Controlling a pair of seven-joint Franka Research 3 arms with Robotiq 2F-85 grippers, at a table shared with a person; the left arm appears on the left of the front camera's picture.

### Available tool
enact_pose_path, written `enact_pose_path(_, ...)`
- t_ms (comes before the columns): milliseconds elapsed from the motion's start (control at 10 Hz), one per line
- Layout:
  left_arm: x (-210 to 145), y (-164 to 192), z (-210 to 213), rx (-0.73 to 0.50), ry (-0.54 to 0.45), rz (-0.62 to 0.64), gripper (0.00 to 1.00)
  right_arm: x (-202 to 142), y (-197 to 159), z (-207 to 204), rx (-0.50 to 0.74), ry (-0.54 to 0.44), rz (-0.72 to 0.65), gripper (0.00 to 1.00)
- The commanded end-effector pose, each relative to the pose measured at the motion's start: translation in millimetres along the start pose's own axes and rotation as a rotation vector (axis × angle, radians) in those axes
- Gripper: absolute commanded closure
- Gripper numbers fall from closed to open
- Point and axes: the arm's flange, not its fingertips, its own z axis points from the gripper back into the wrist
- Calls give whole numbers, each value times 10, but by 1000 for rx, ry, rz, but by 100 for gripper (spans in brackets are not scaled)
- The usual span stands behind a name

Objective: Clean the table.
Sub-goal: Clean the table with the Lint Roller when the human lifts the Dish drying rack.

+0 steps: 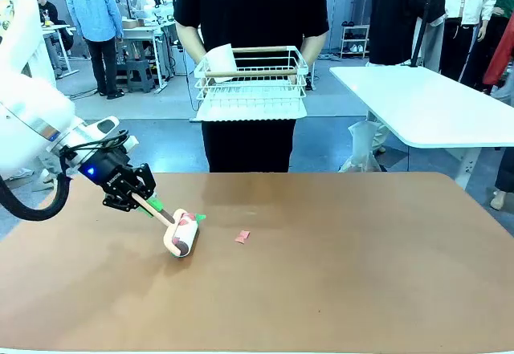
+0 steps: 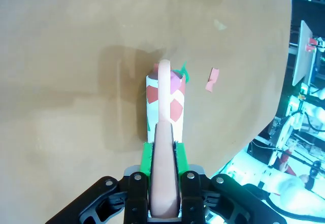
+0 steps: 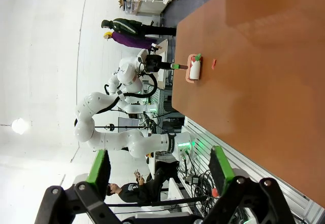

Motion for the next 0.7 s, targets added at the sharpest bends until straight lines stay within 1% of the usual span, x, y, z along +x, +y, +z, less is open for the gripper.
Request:
enact_pose_path(0, -100, 3, -173, 35, -46, 4, 79, -14, 42, -2, 10, -3, 5, 0)
enact_pose_path(200, -141, -167, -235, 28, -76, 44, 79, -14, 42, -2, 10, -3, 5, 0)
enact_pose_path(300, -132, -258, -365, 60, -77, 59, 79, -14, 42, -2, 10, -3, 5, 0)
enact_pose_path(400, -85, -329, -483, 66, -51, 72, 79, -14, 42, -2, 10, -3, 5, 0)
enact_pose_path(600, -77, -557, -680, 99, -80, 47, 79, -14, 42, -2, 10, -3, 5, 0)
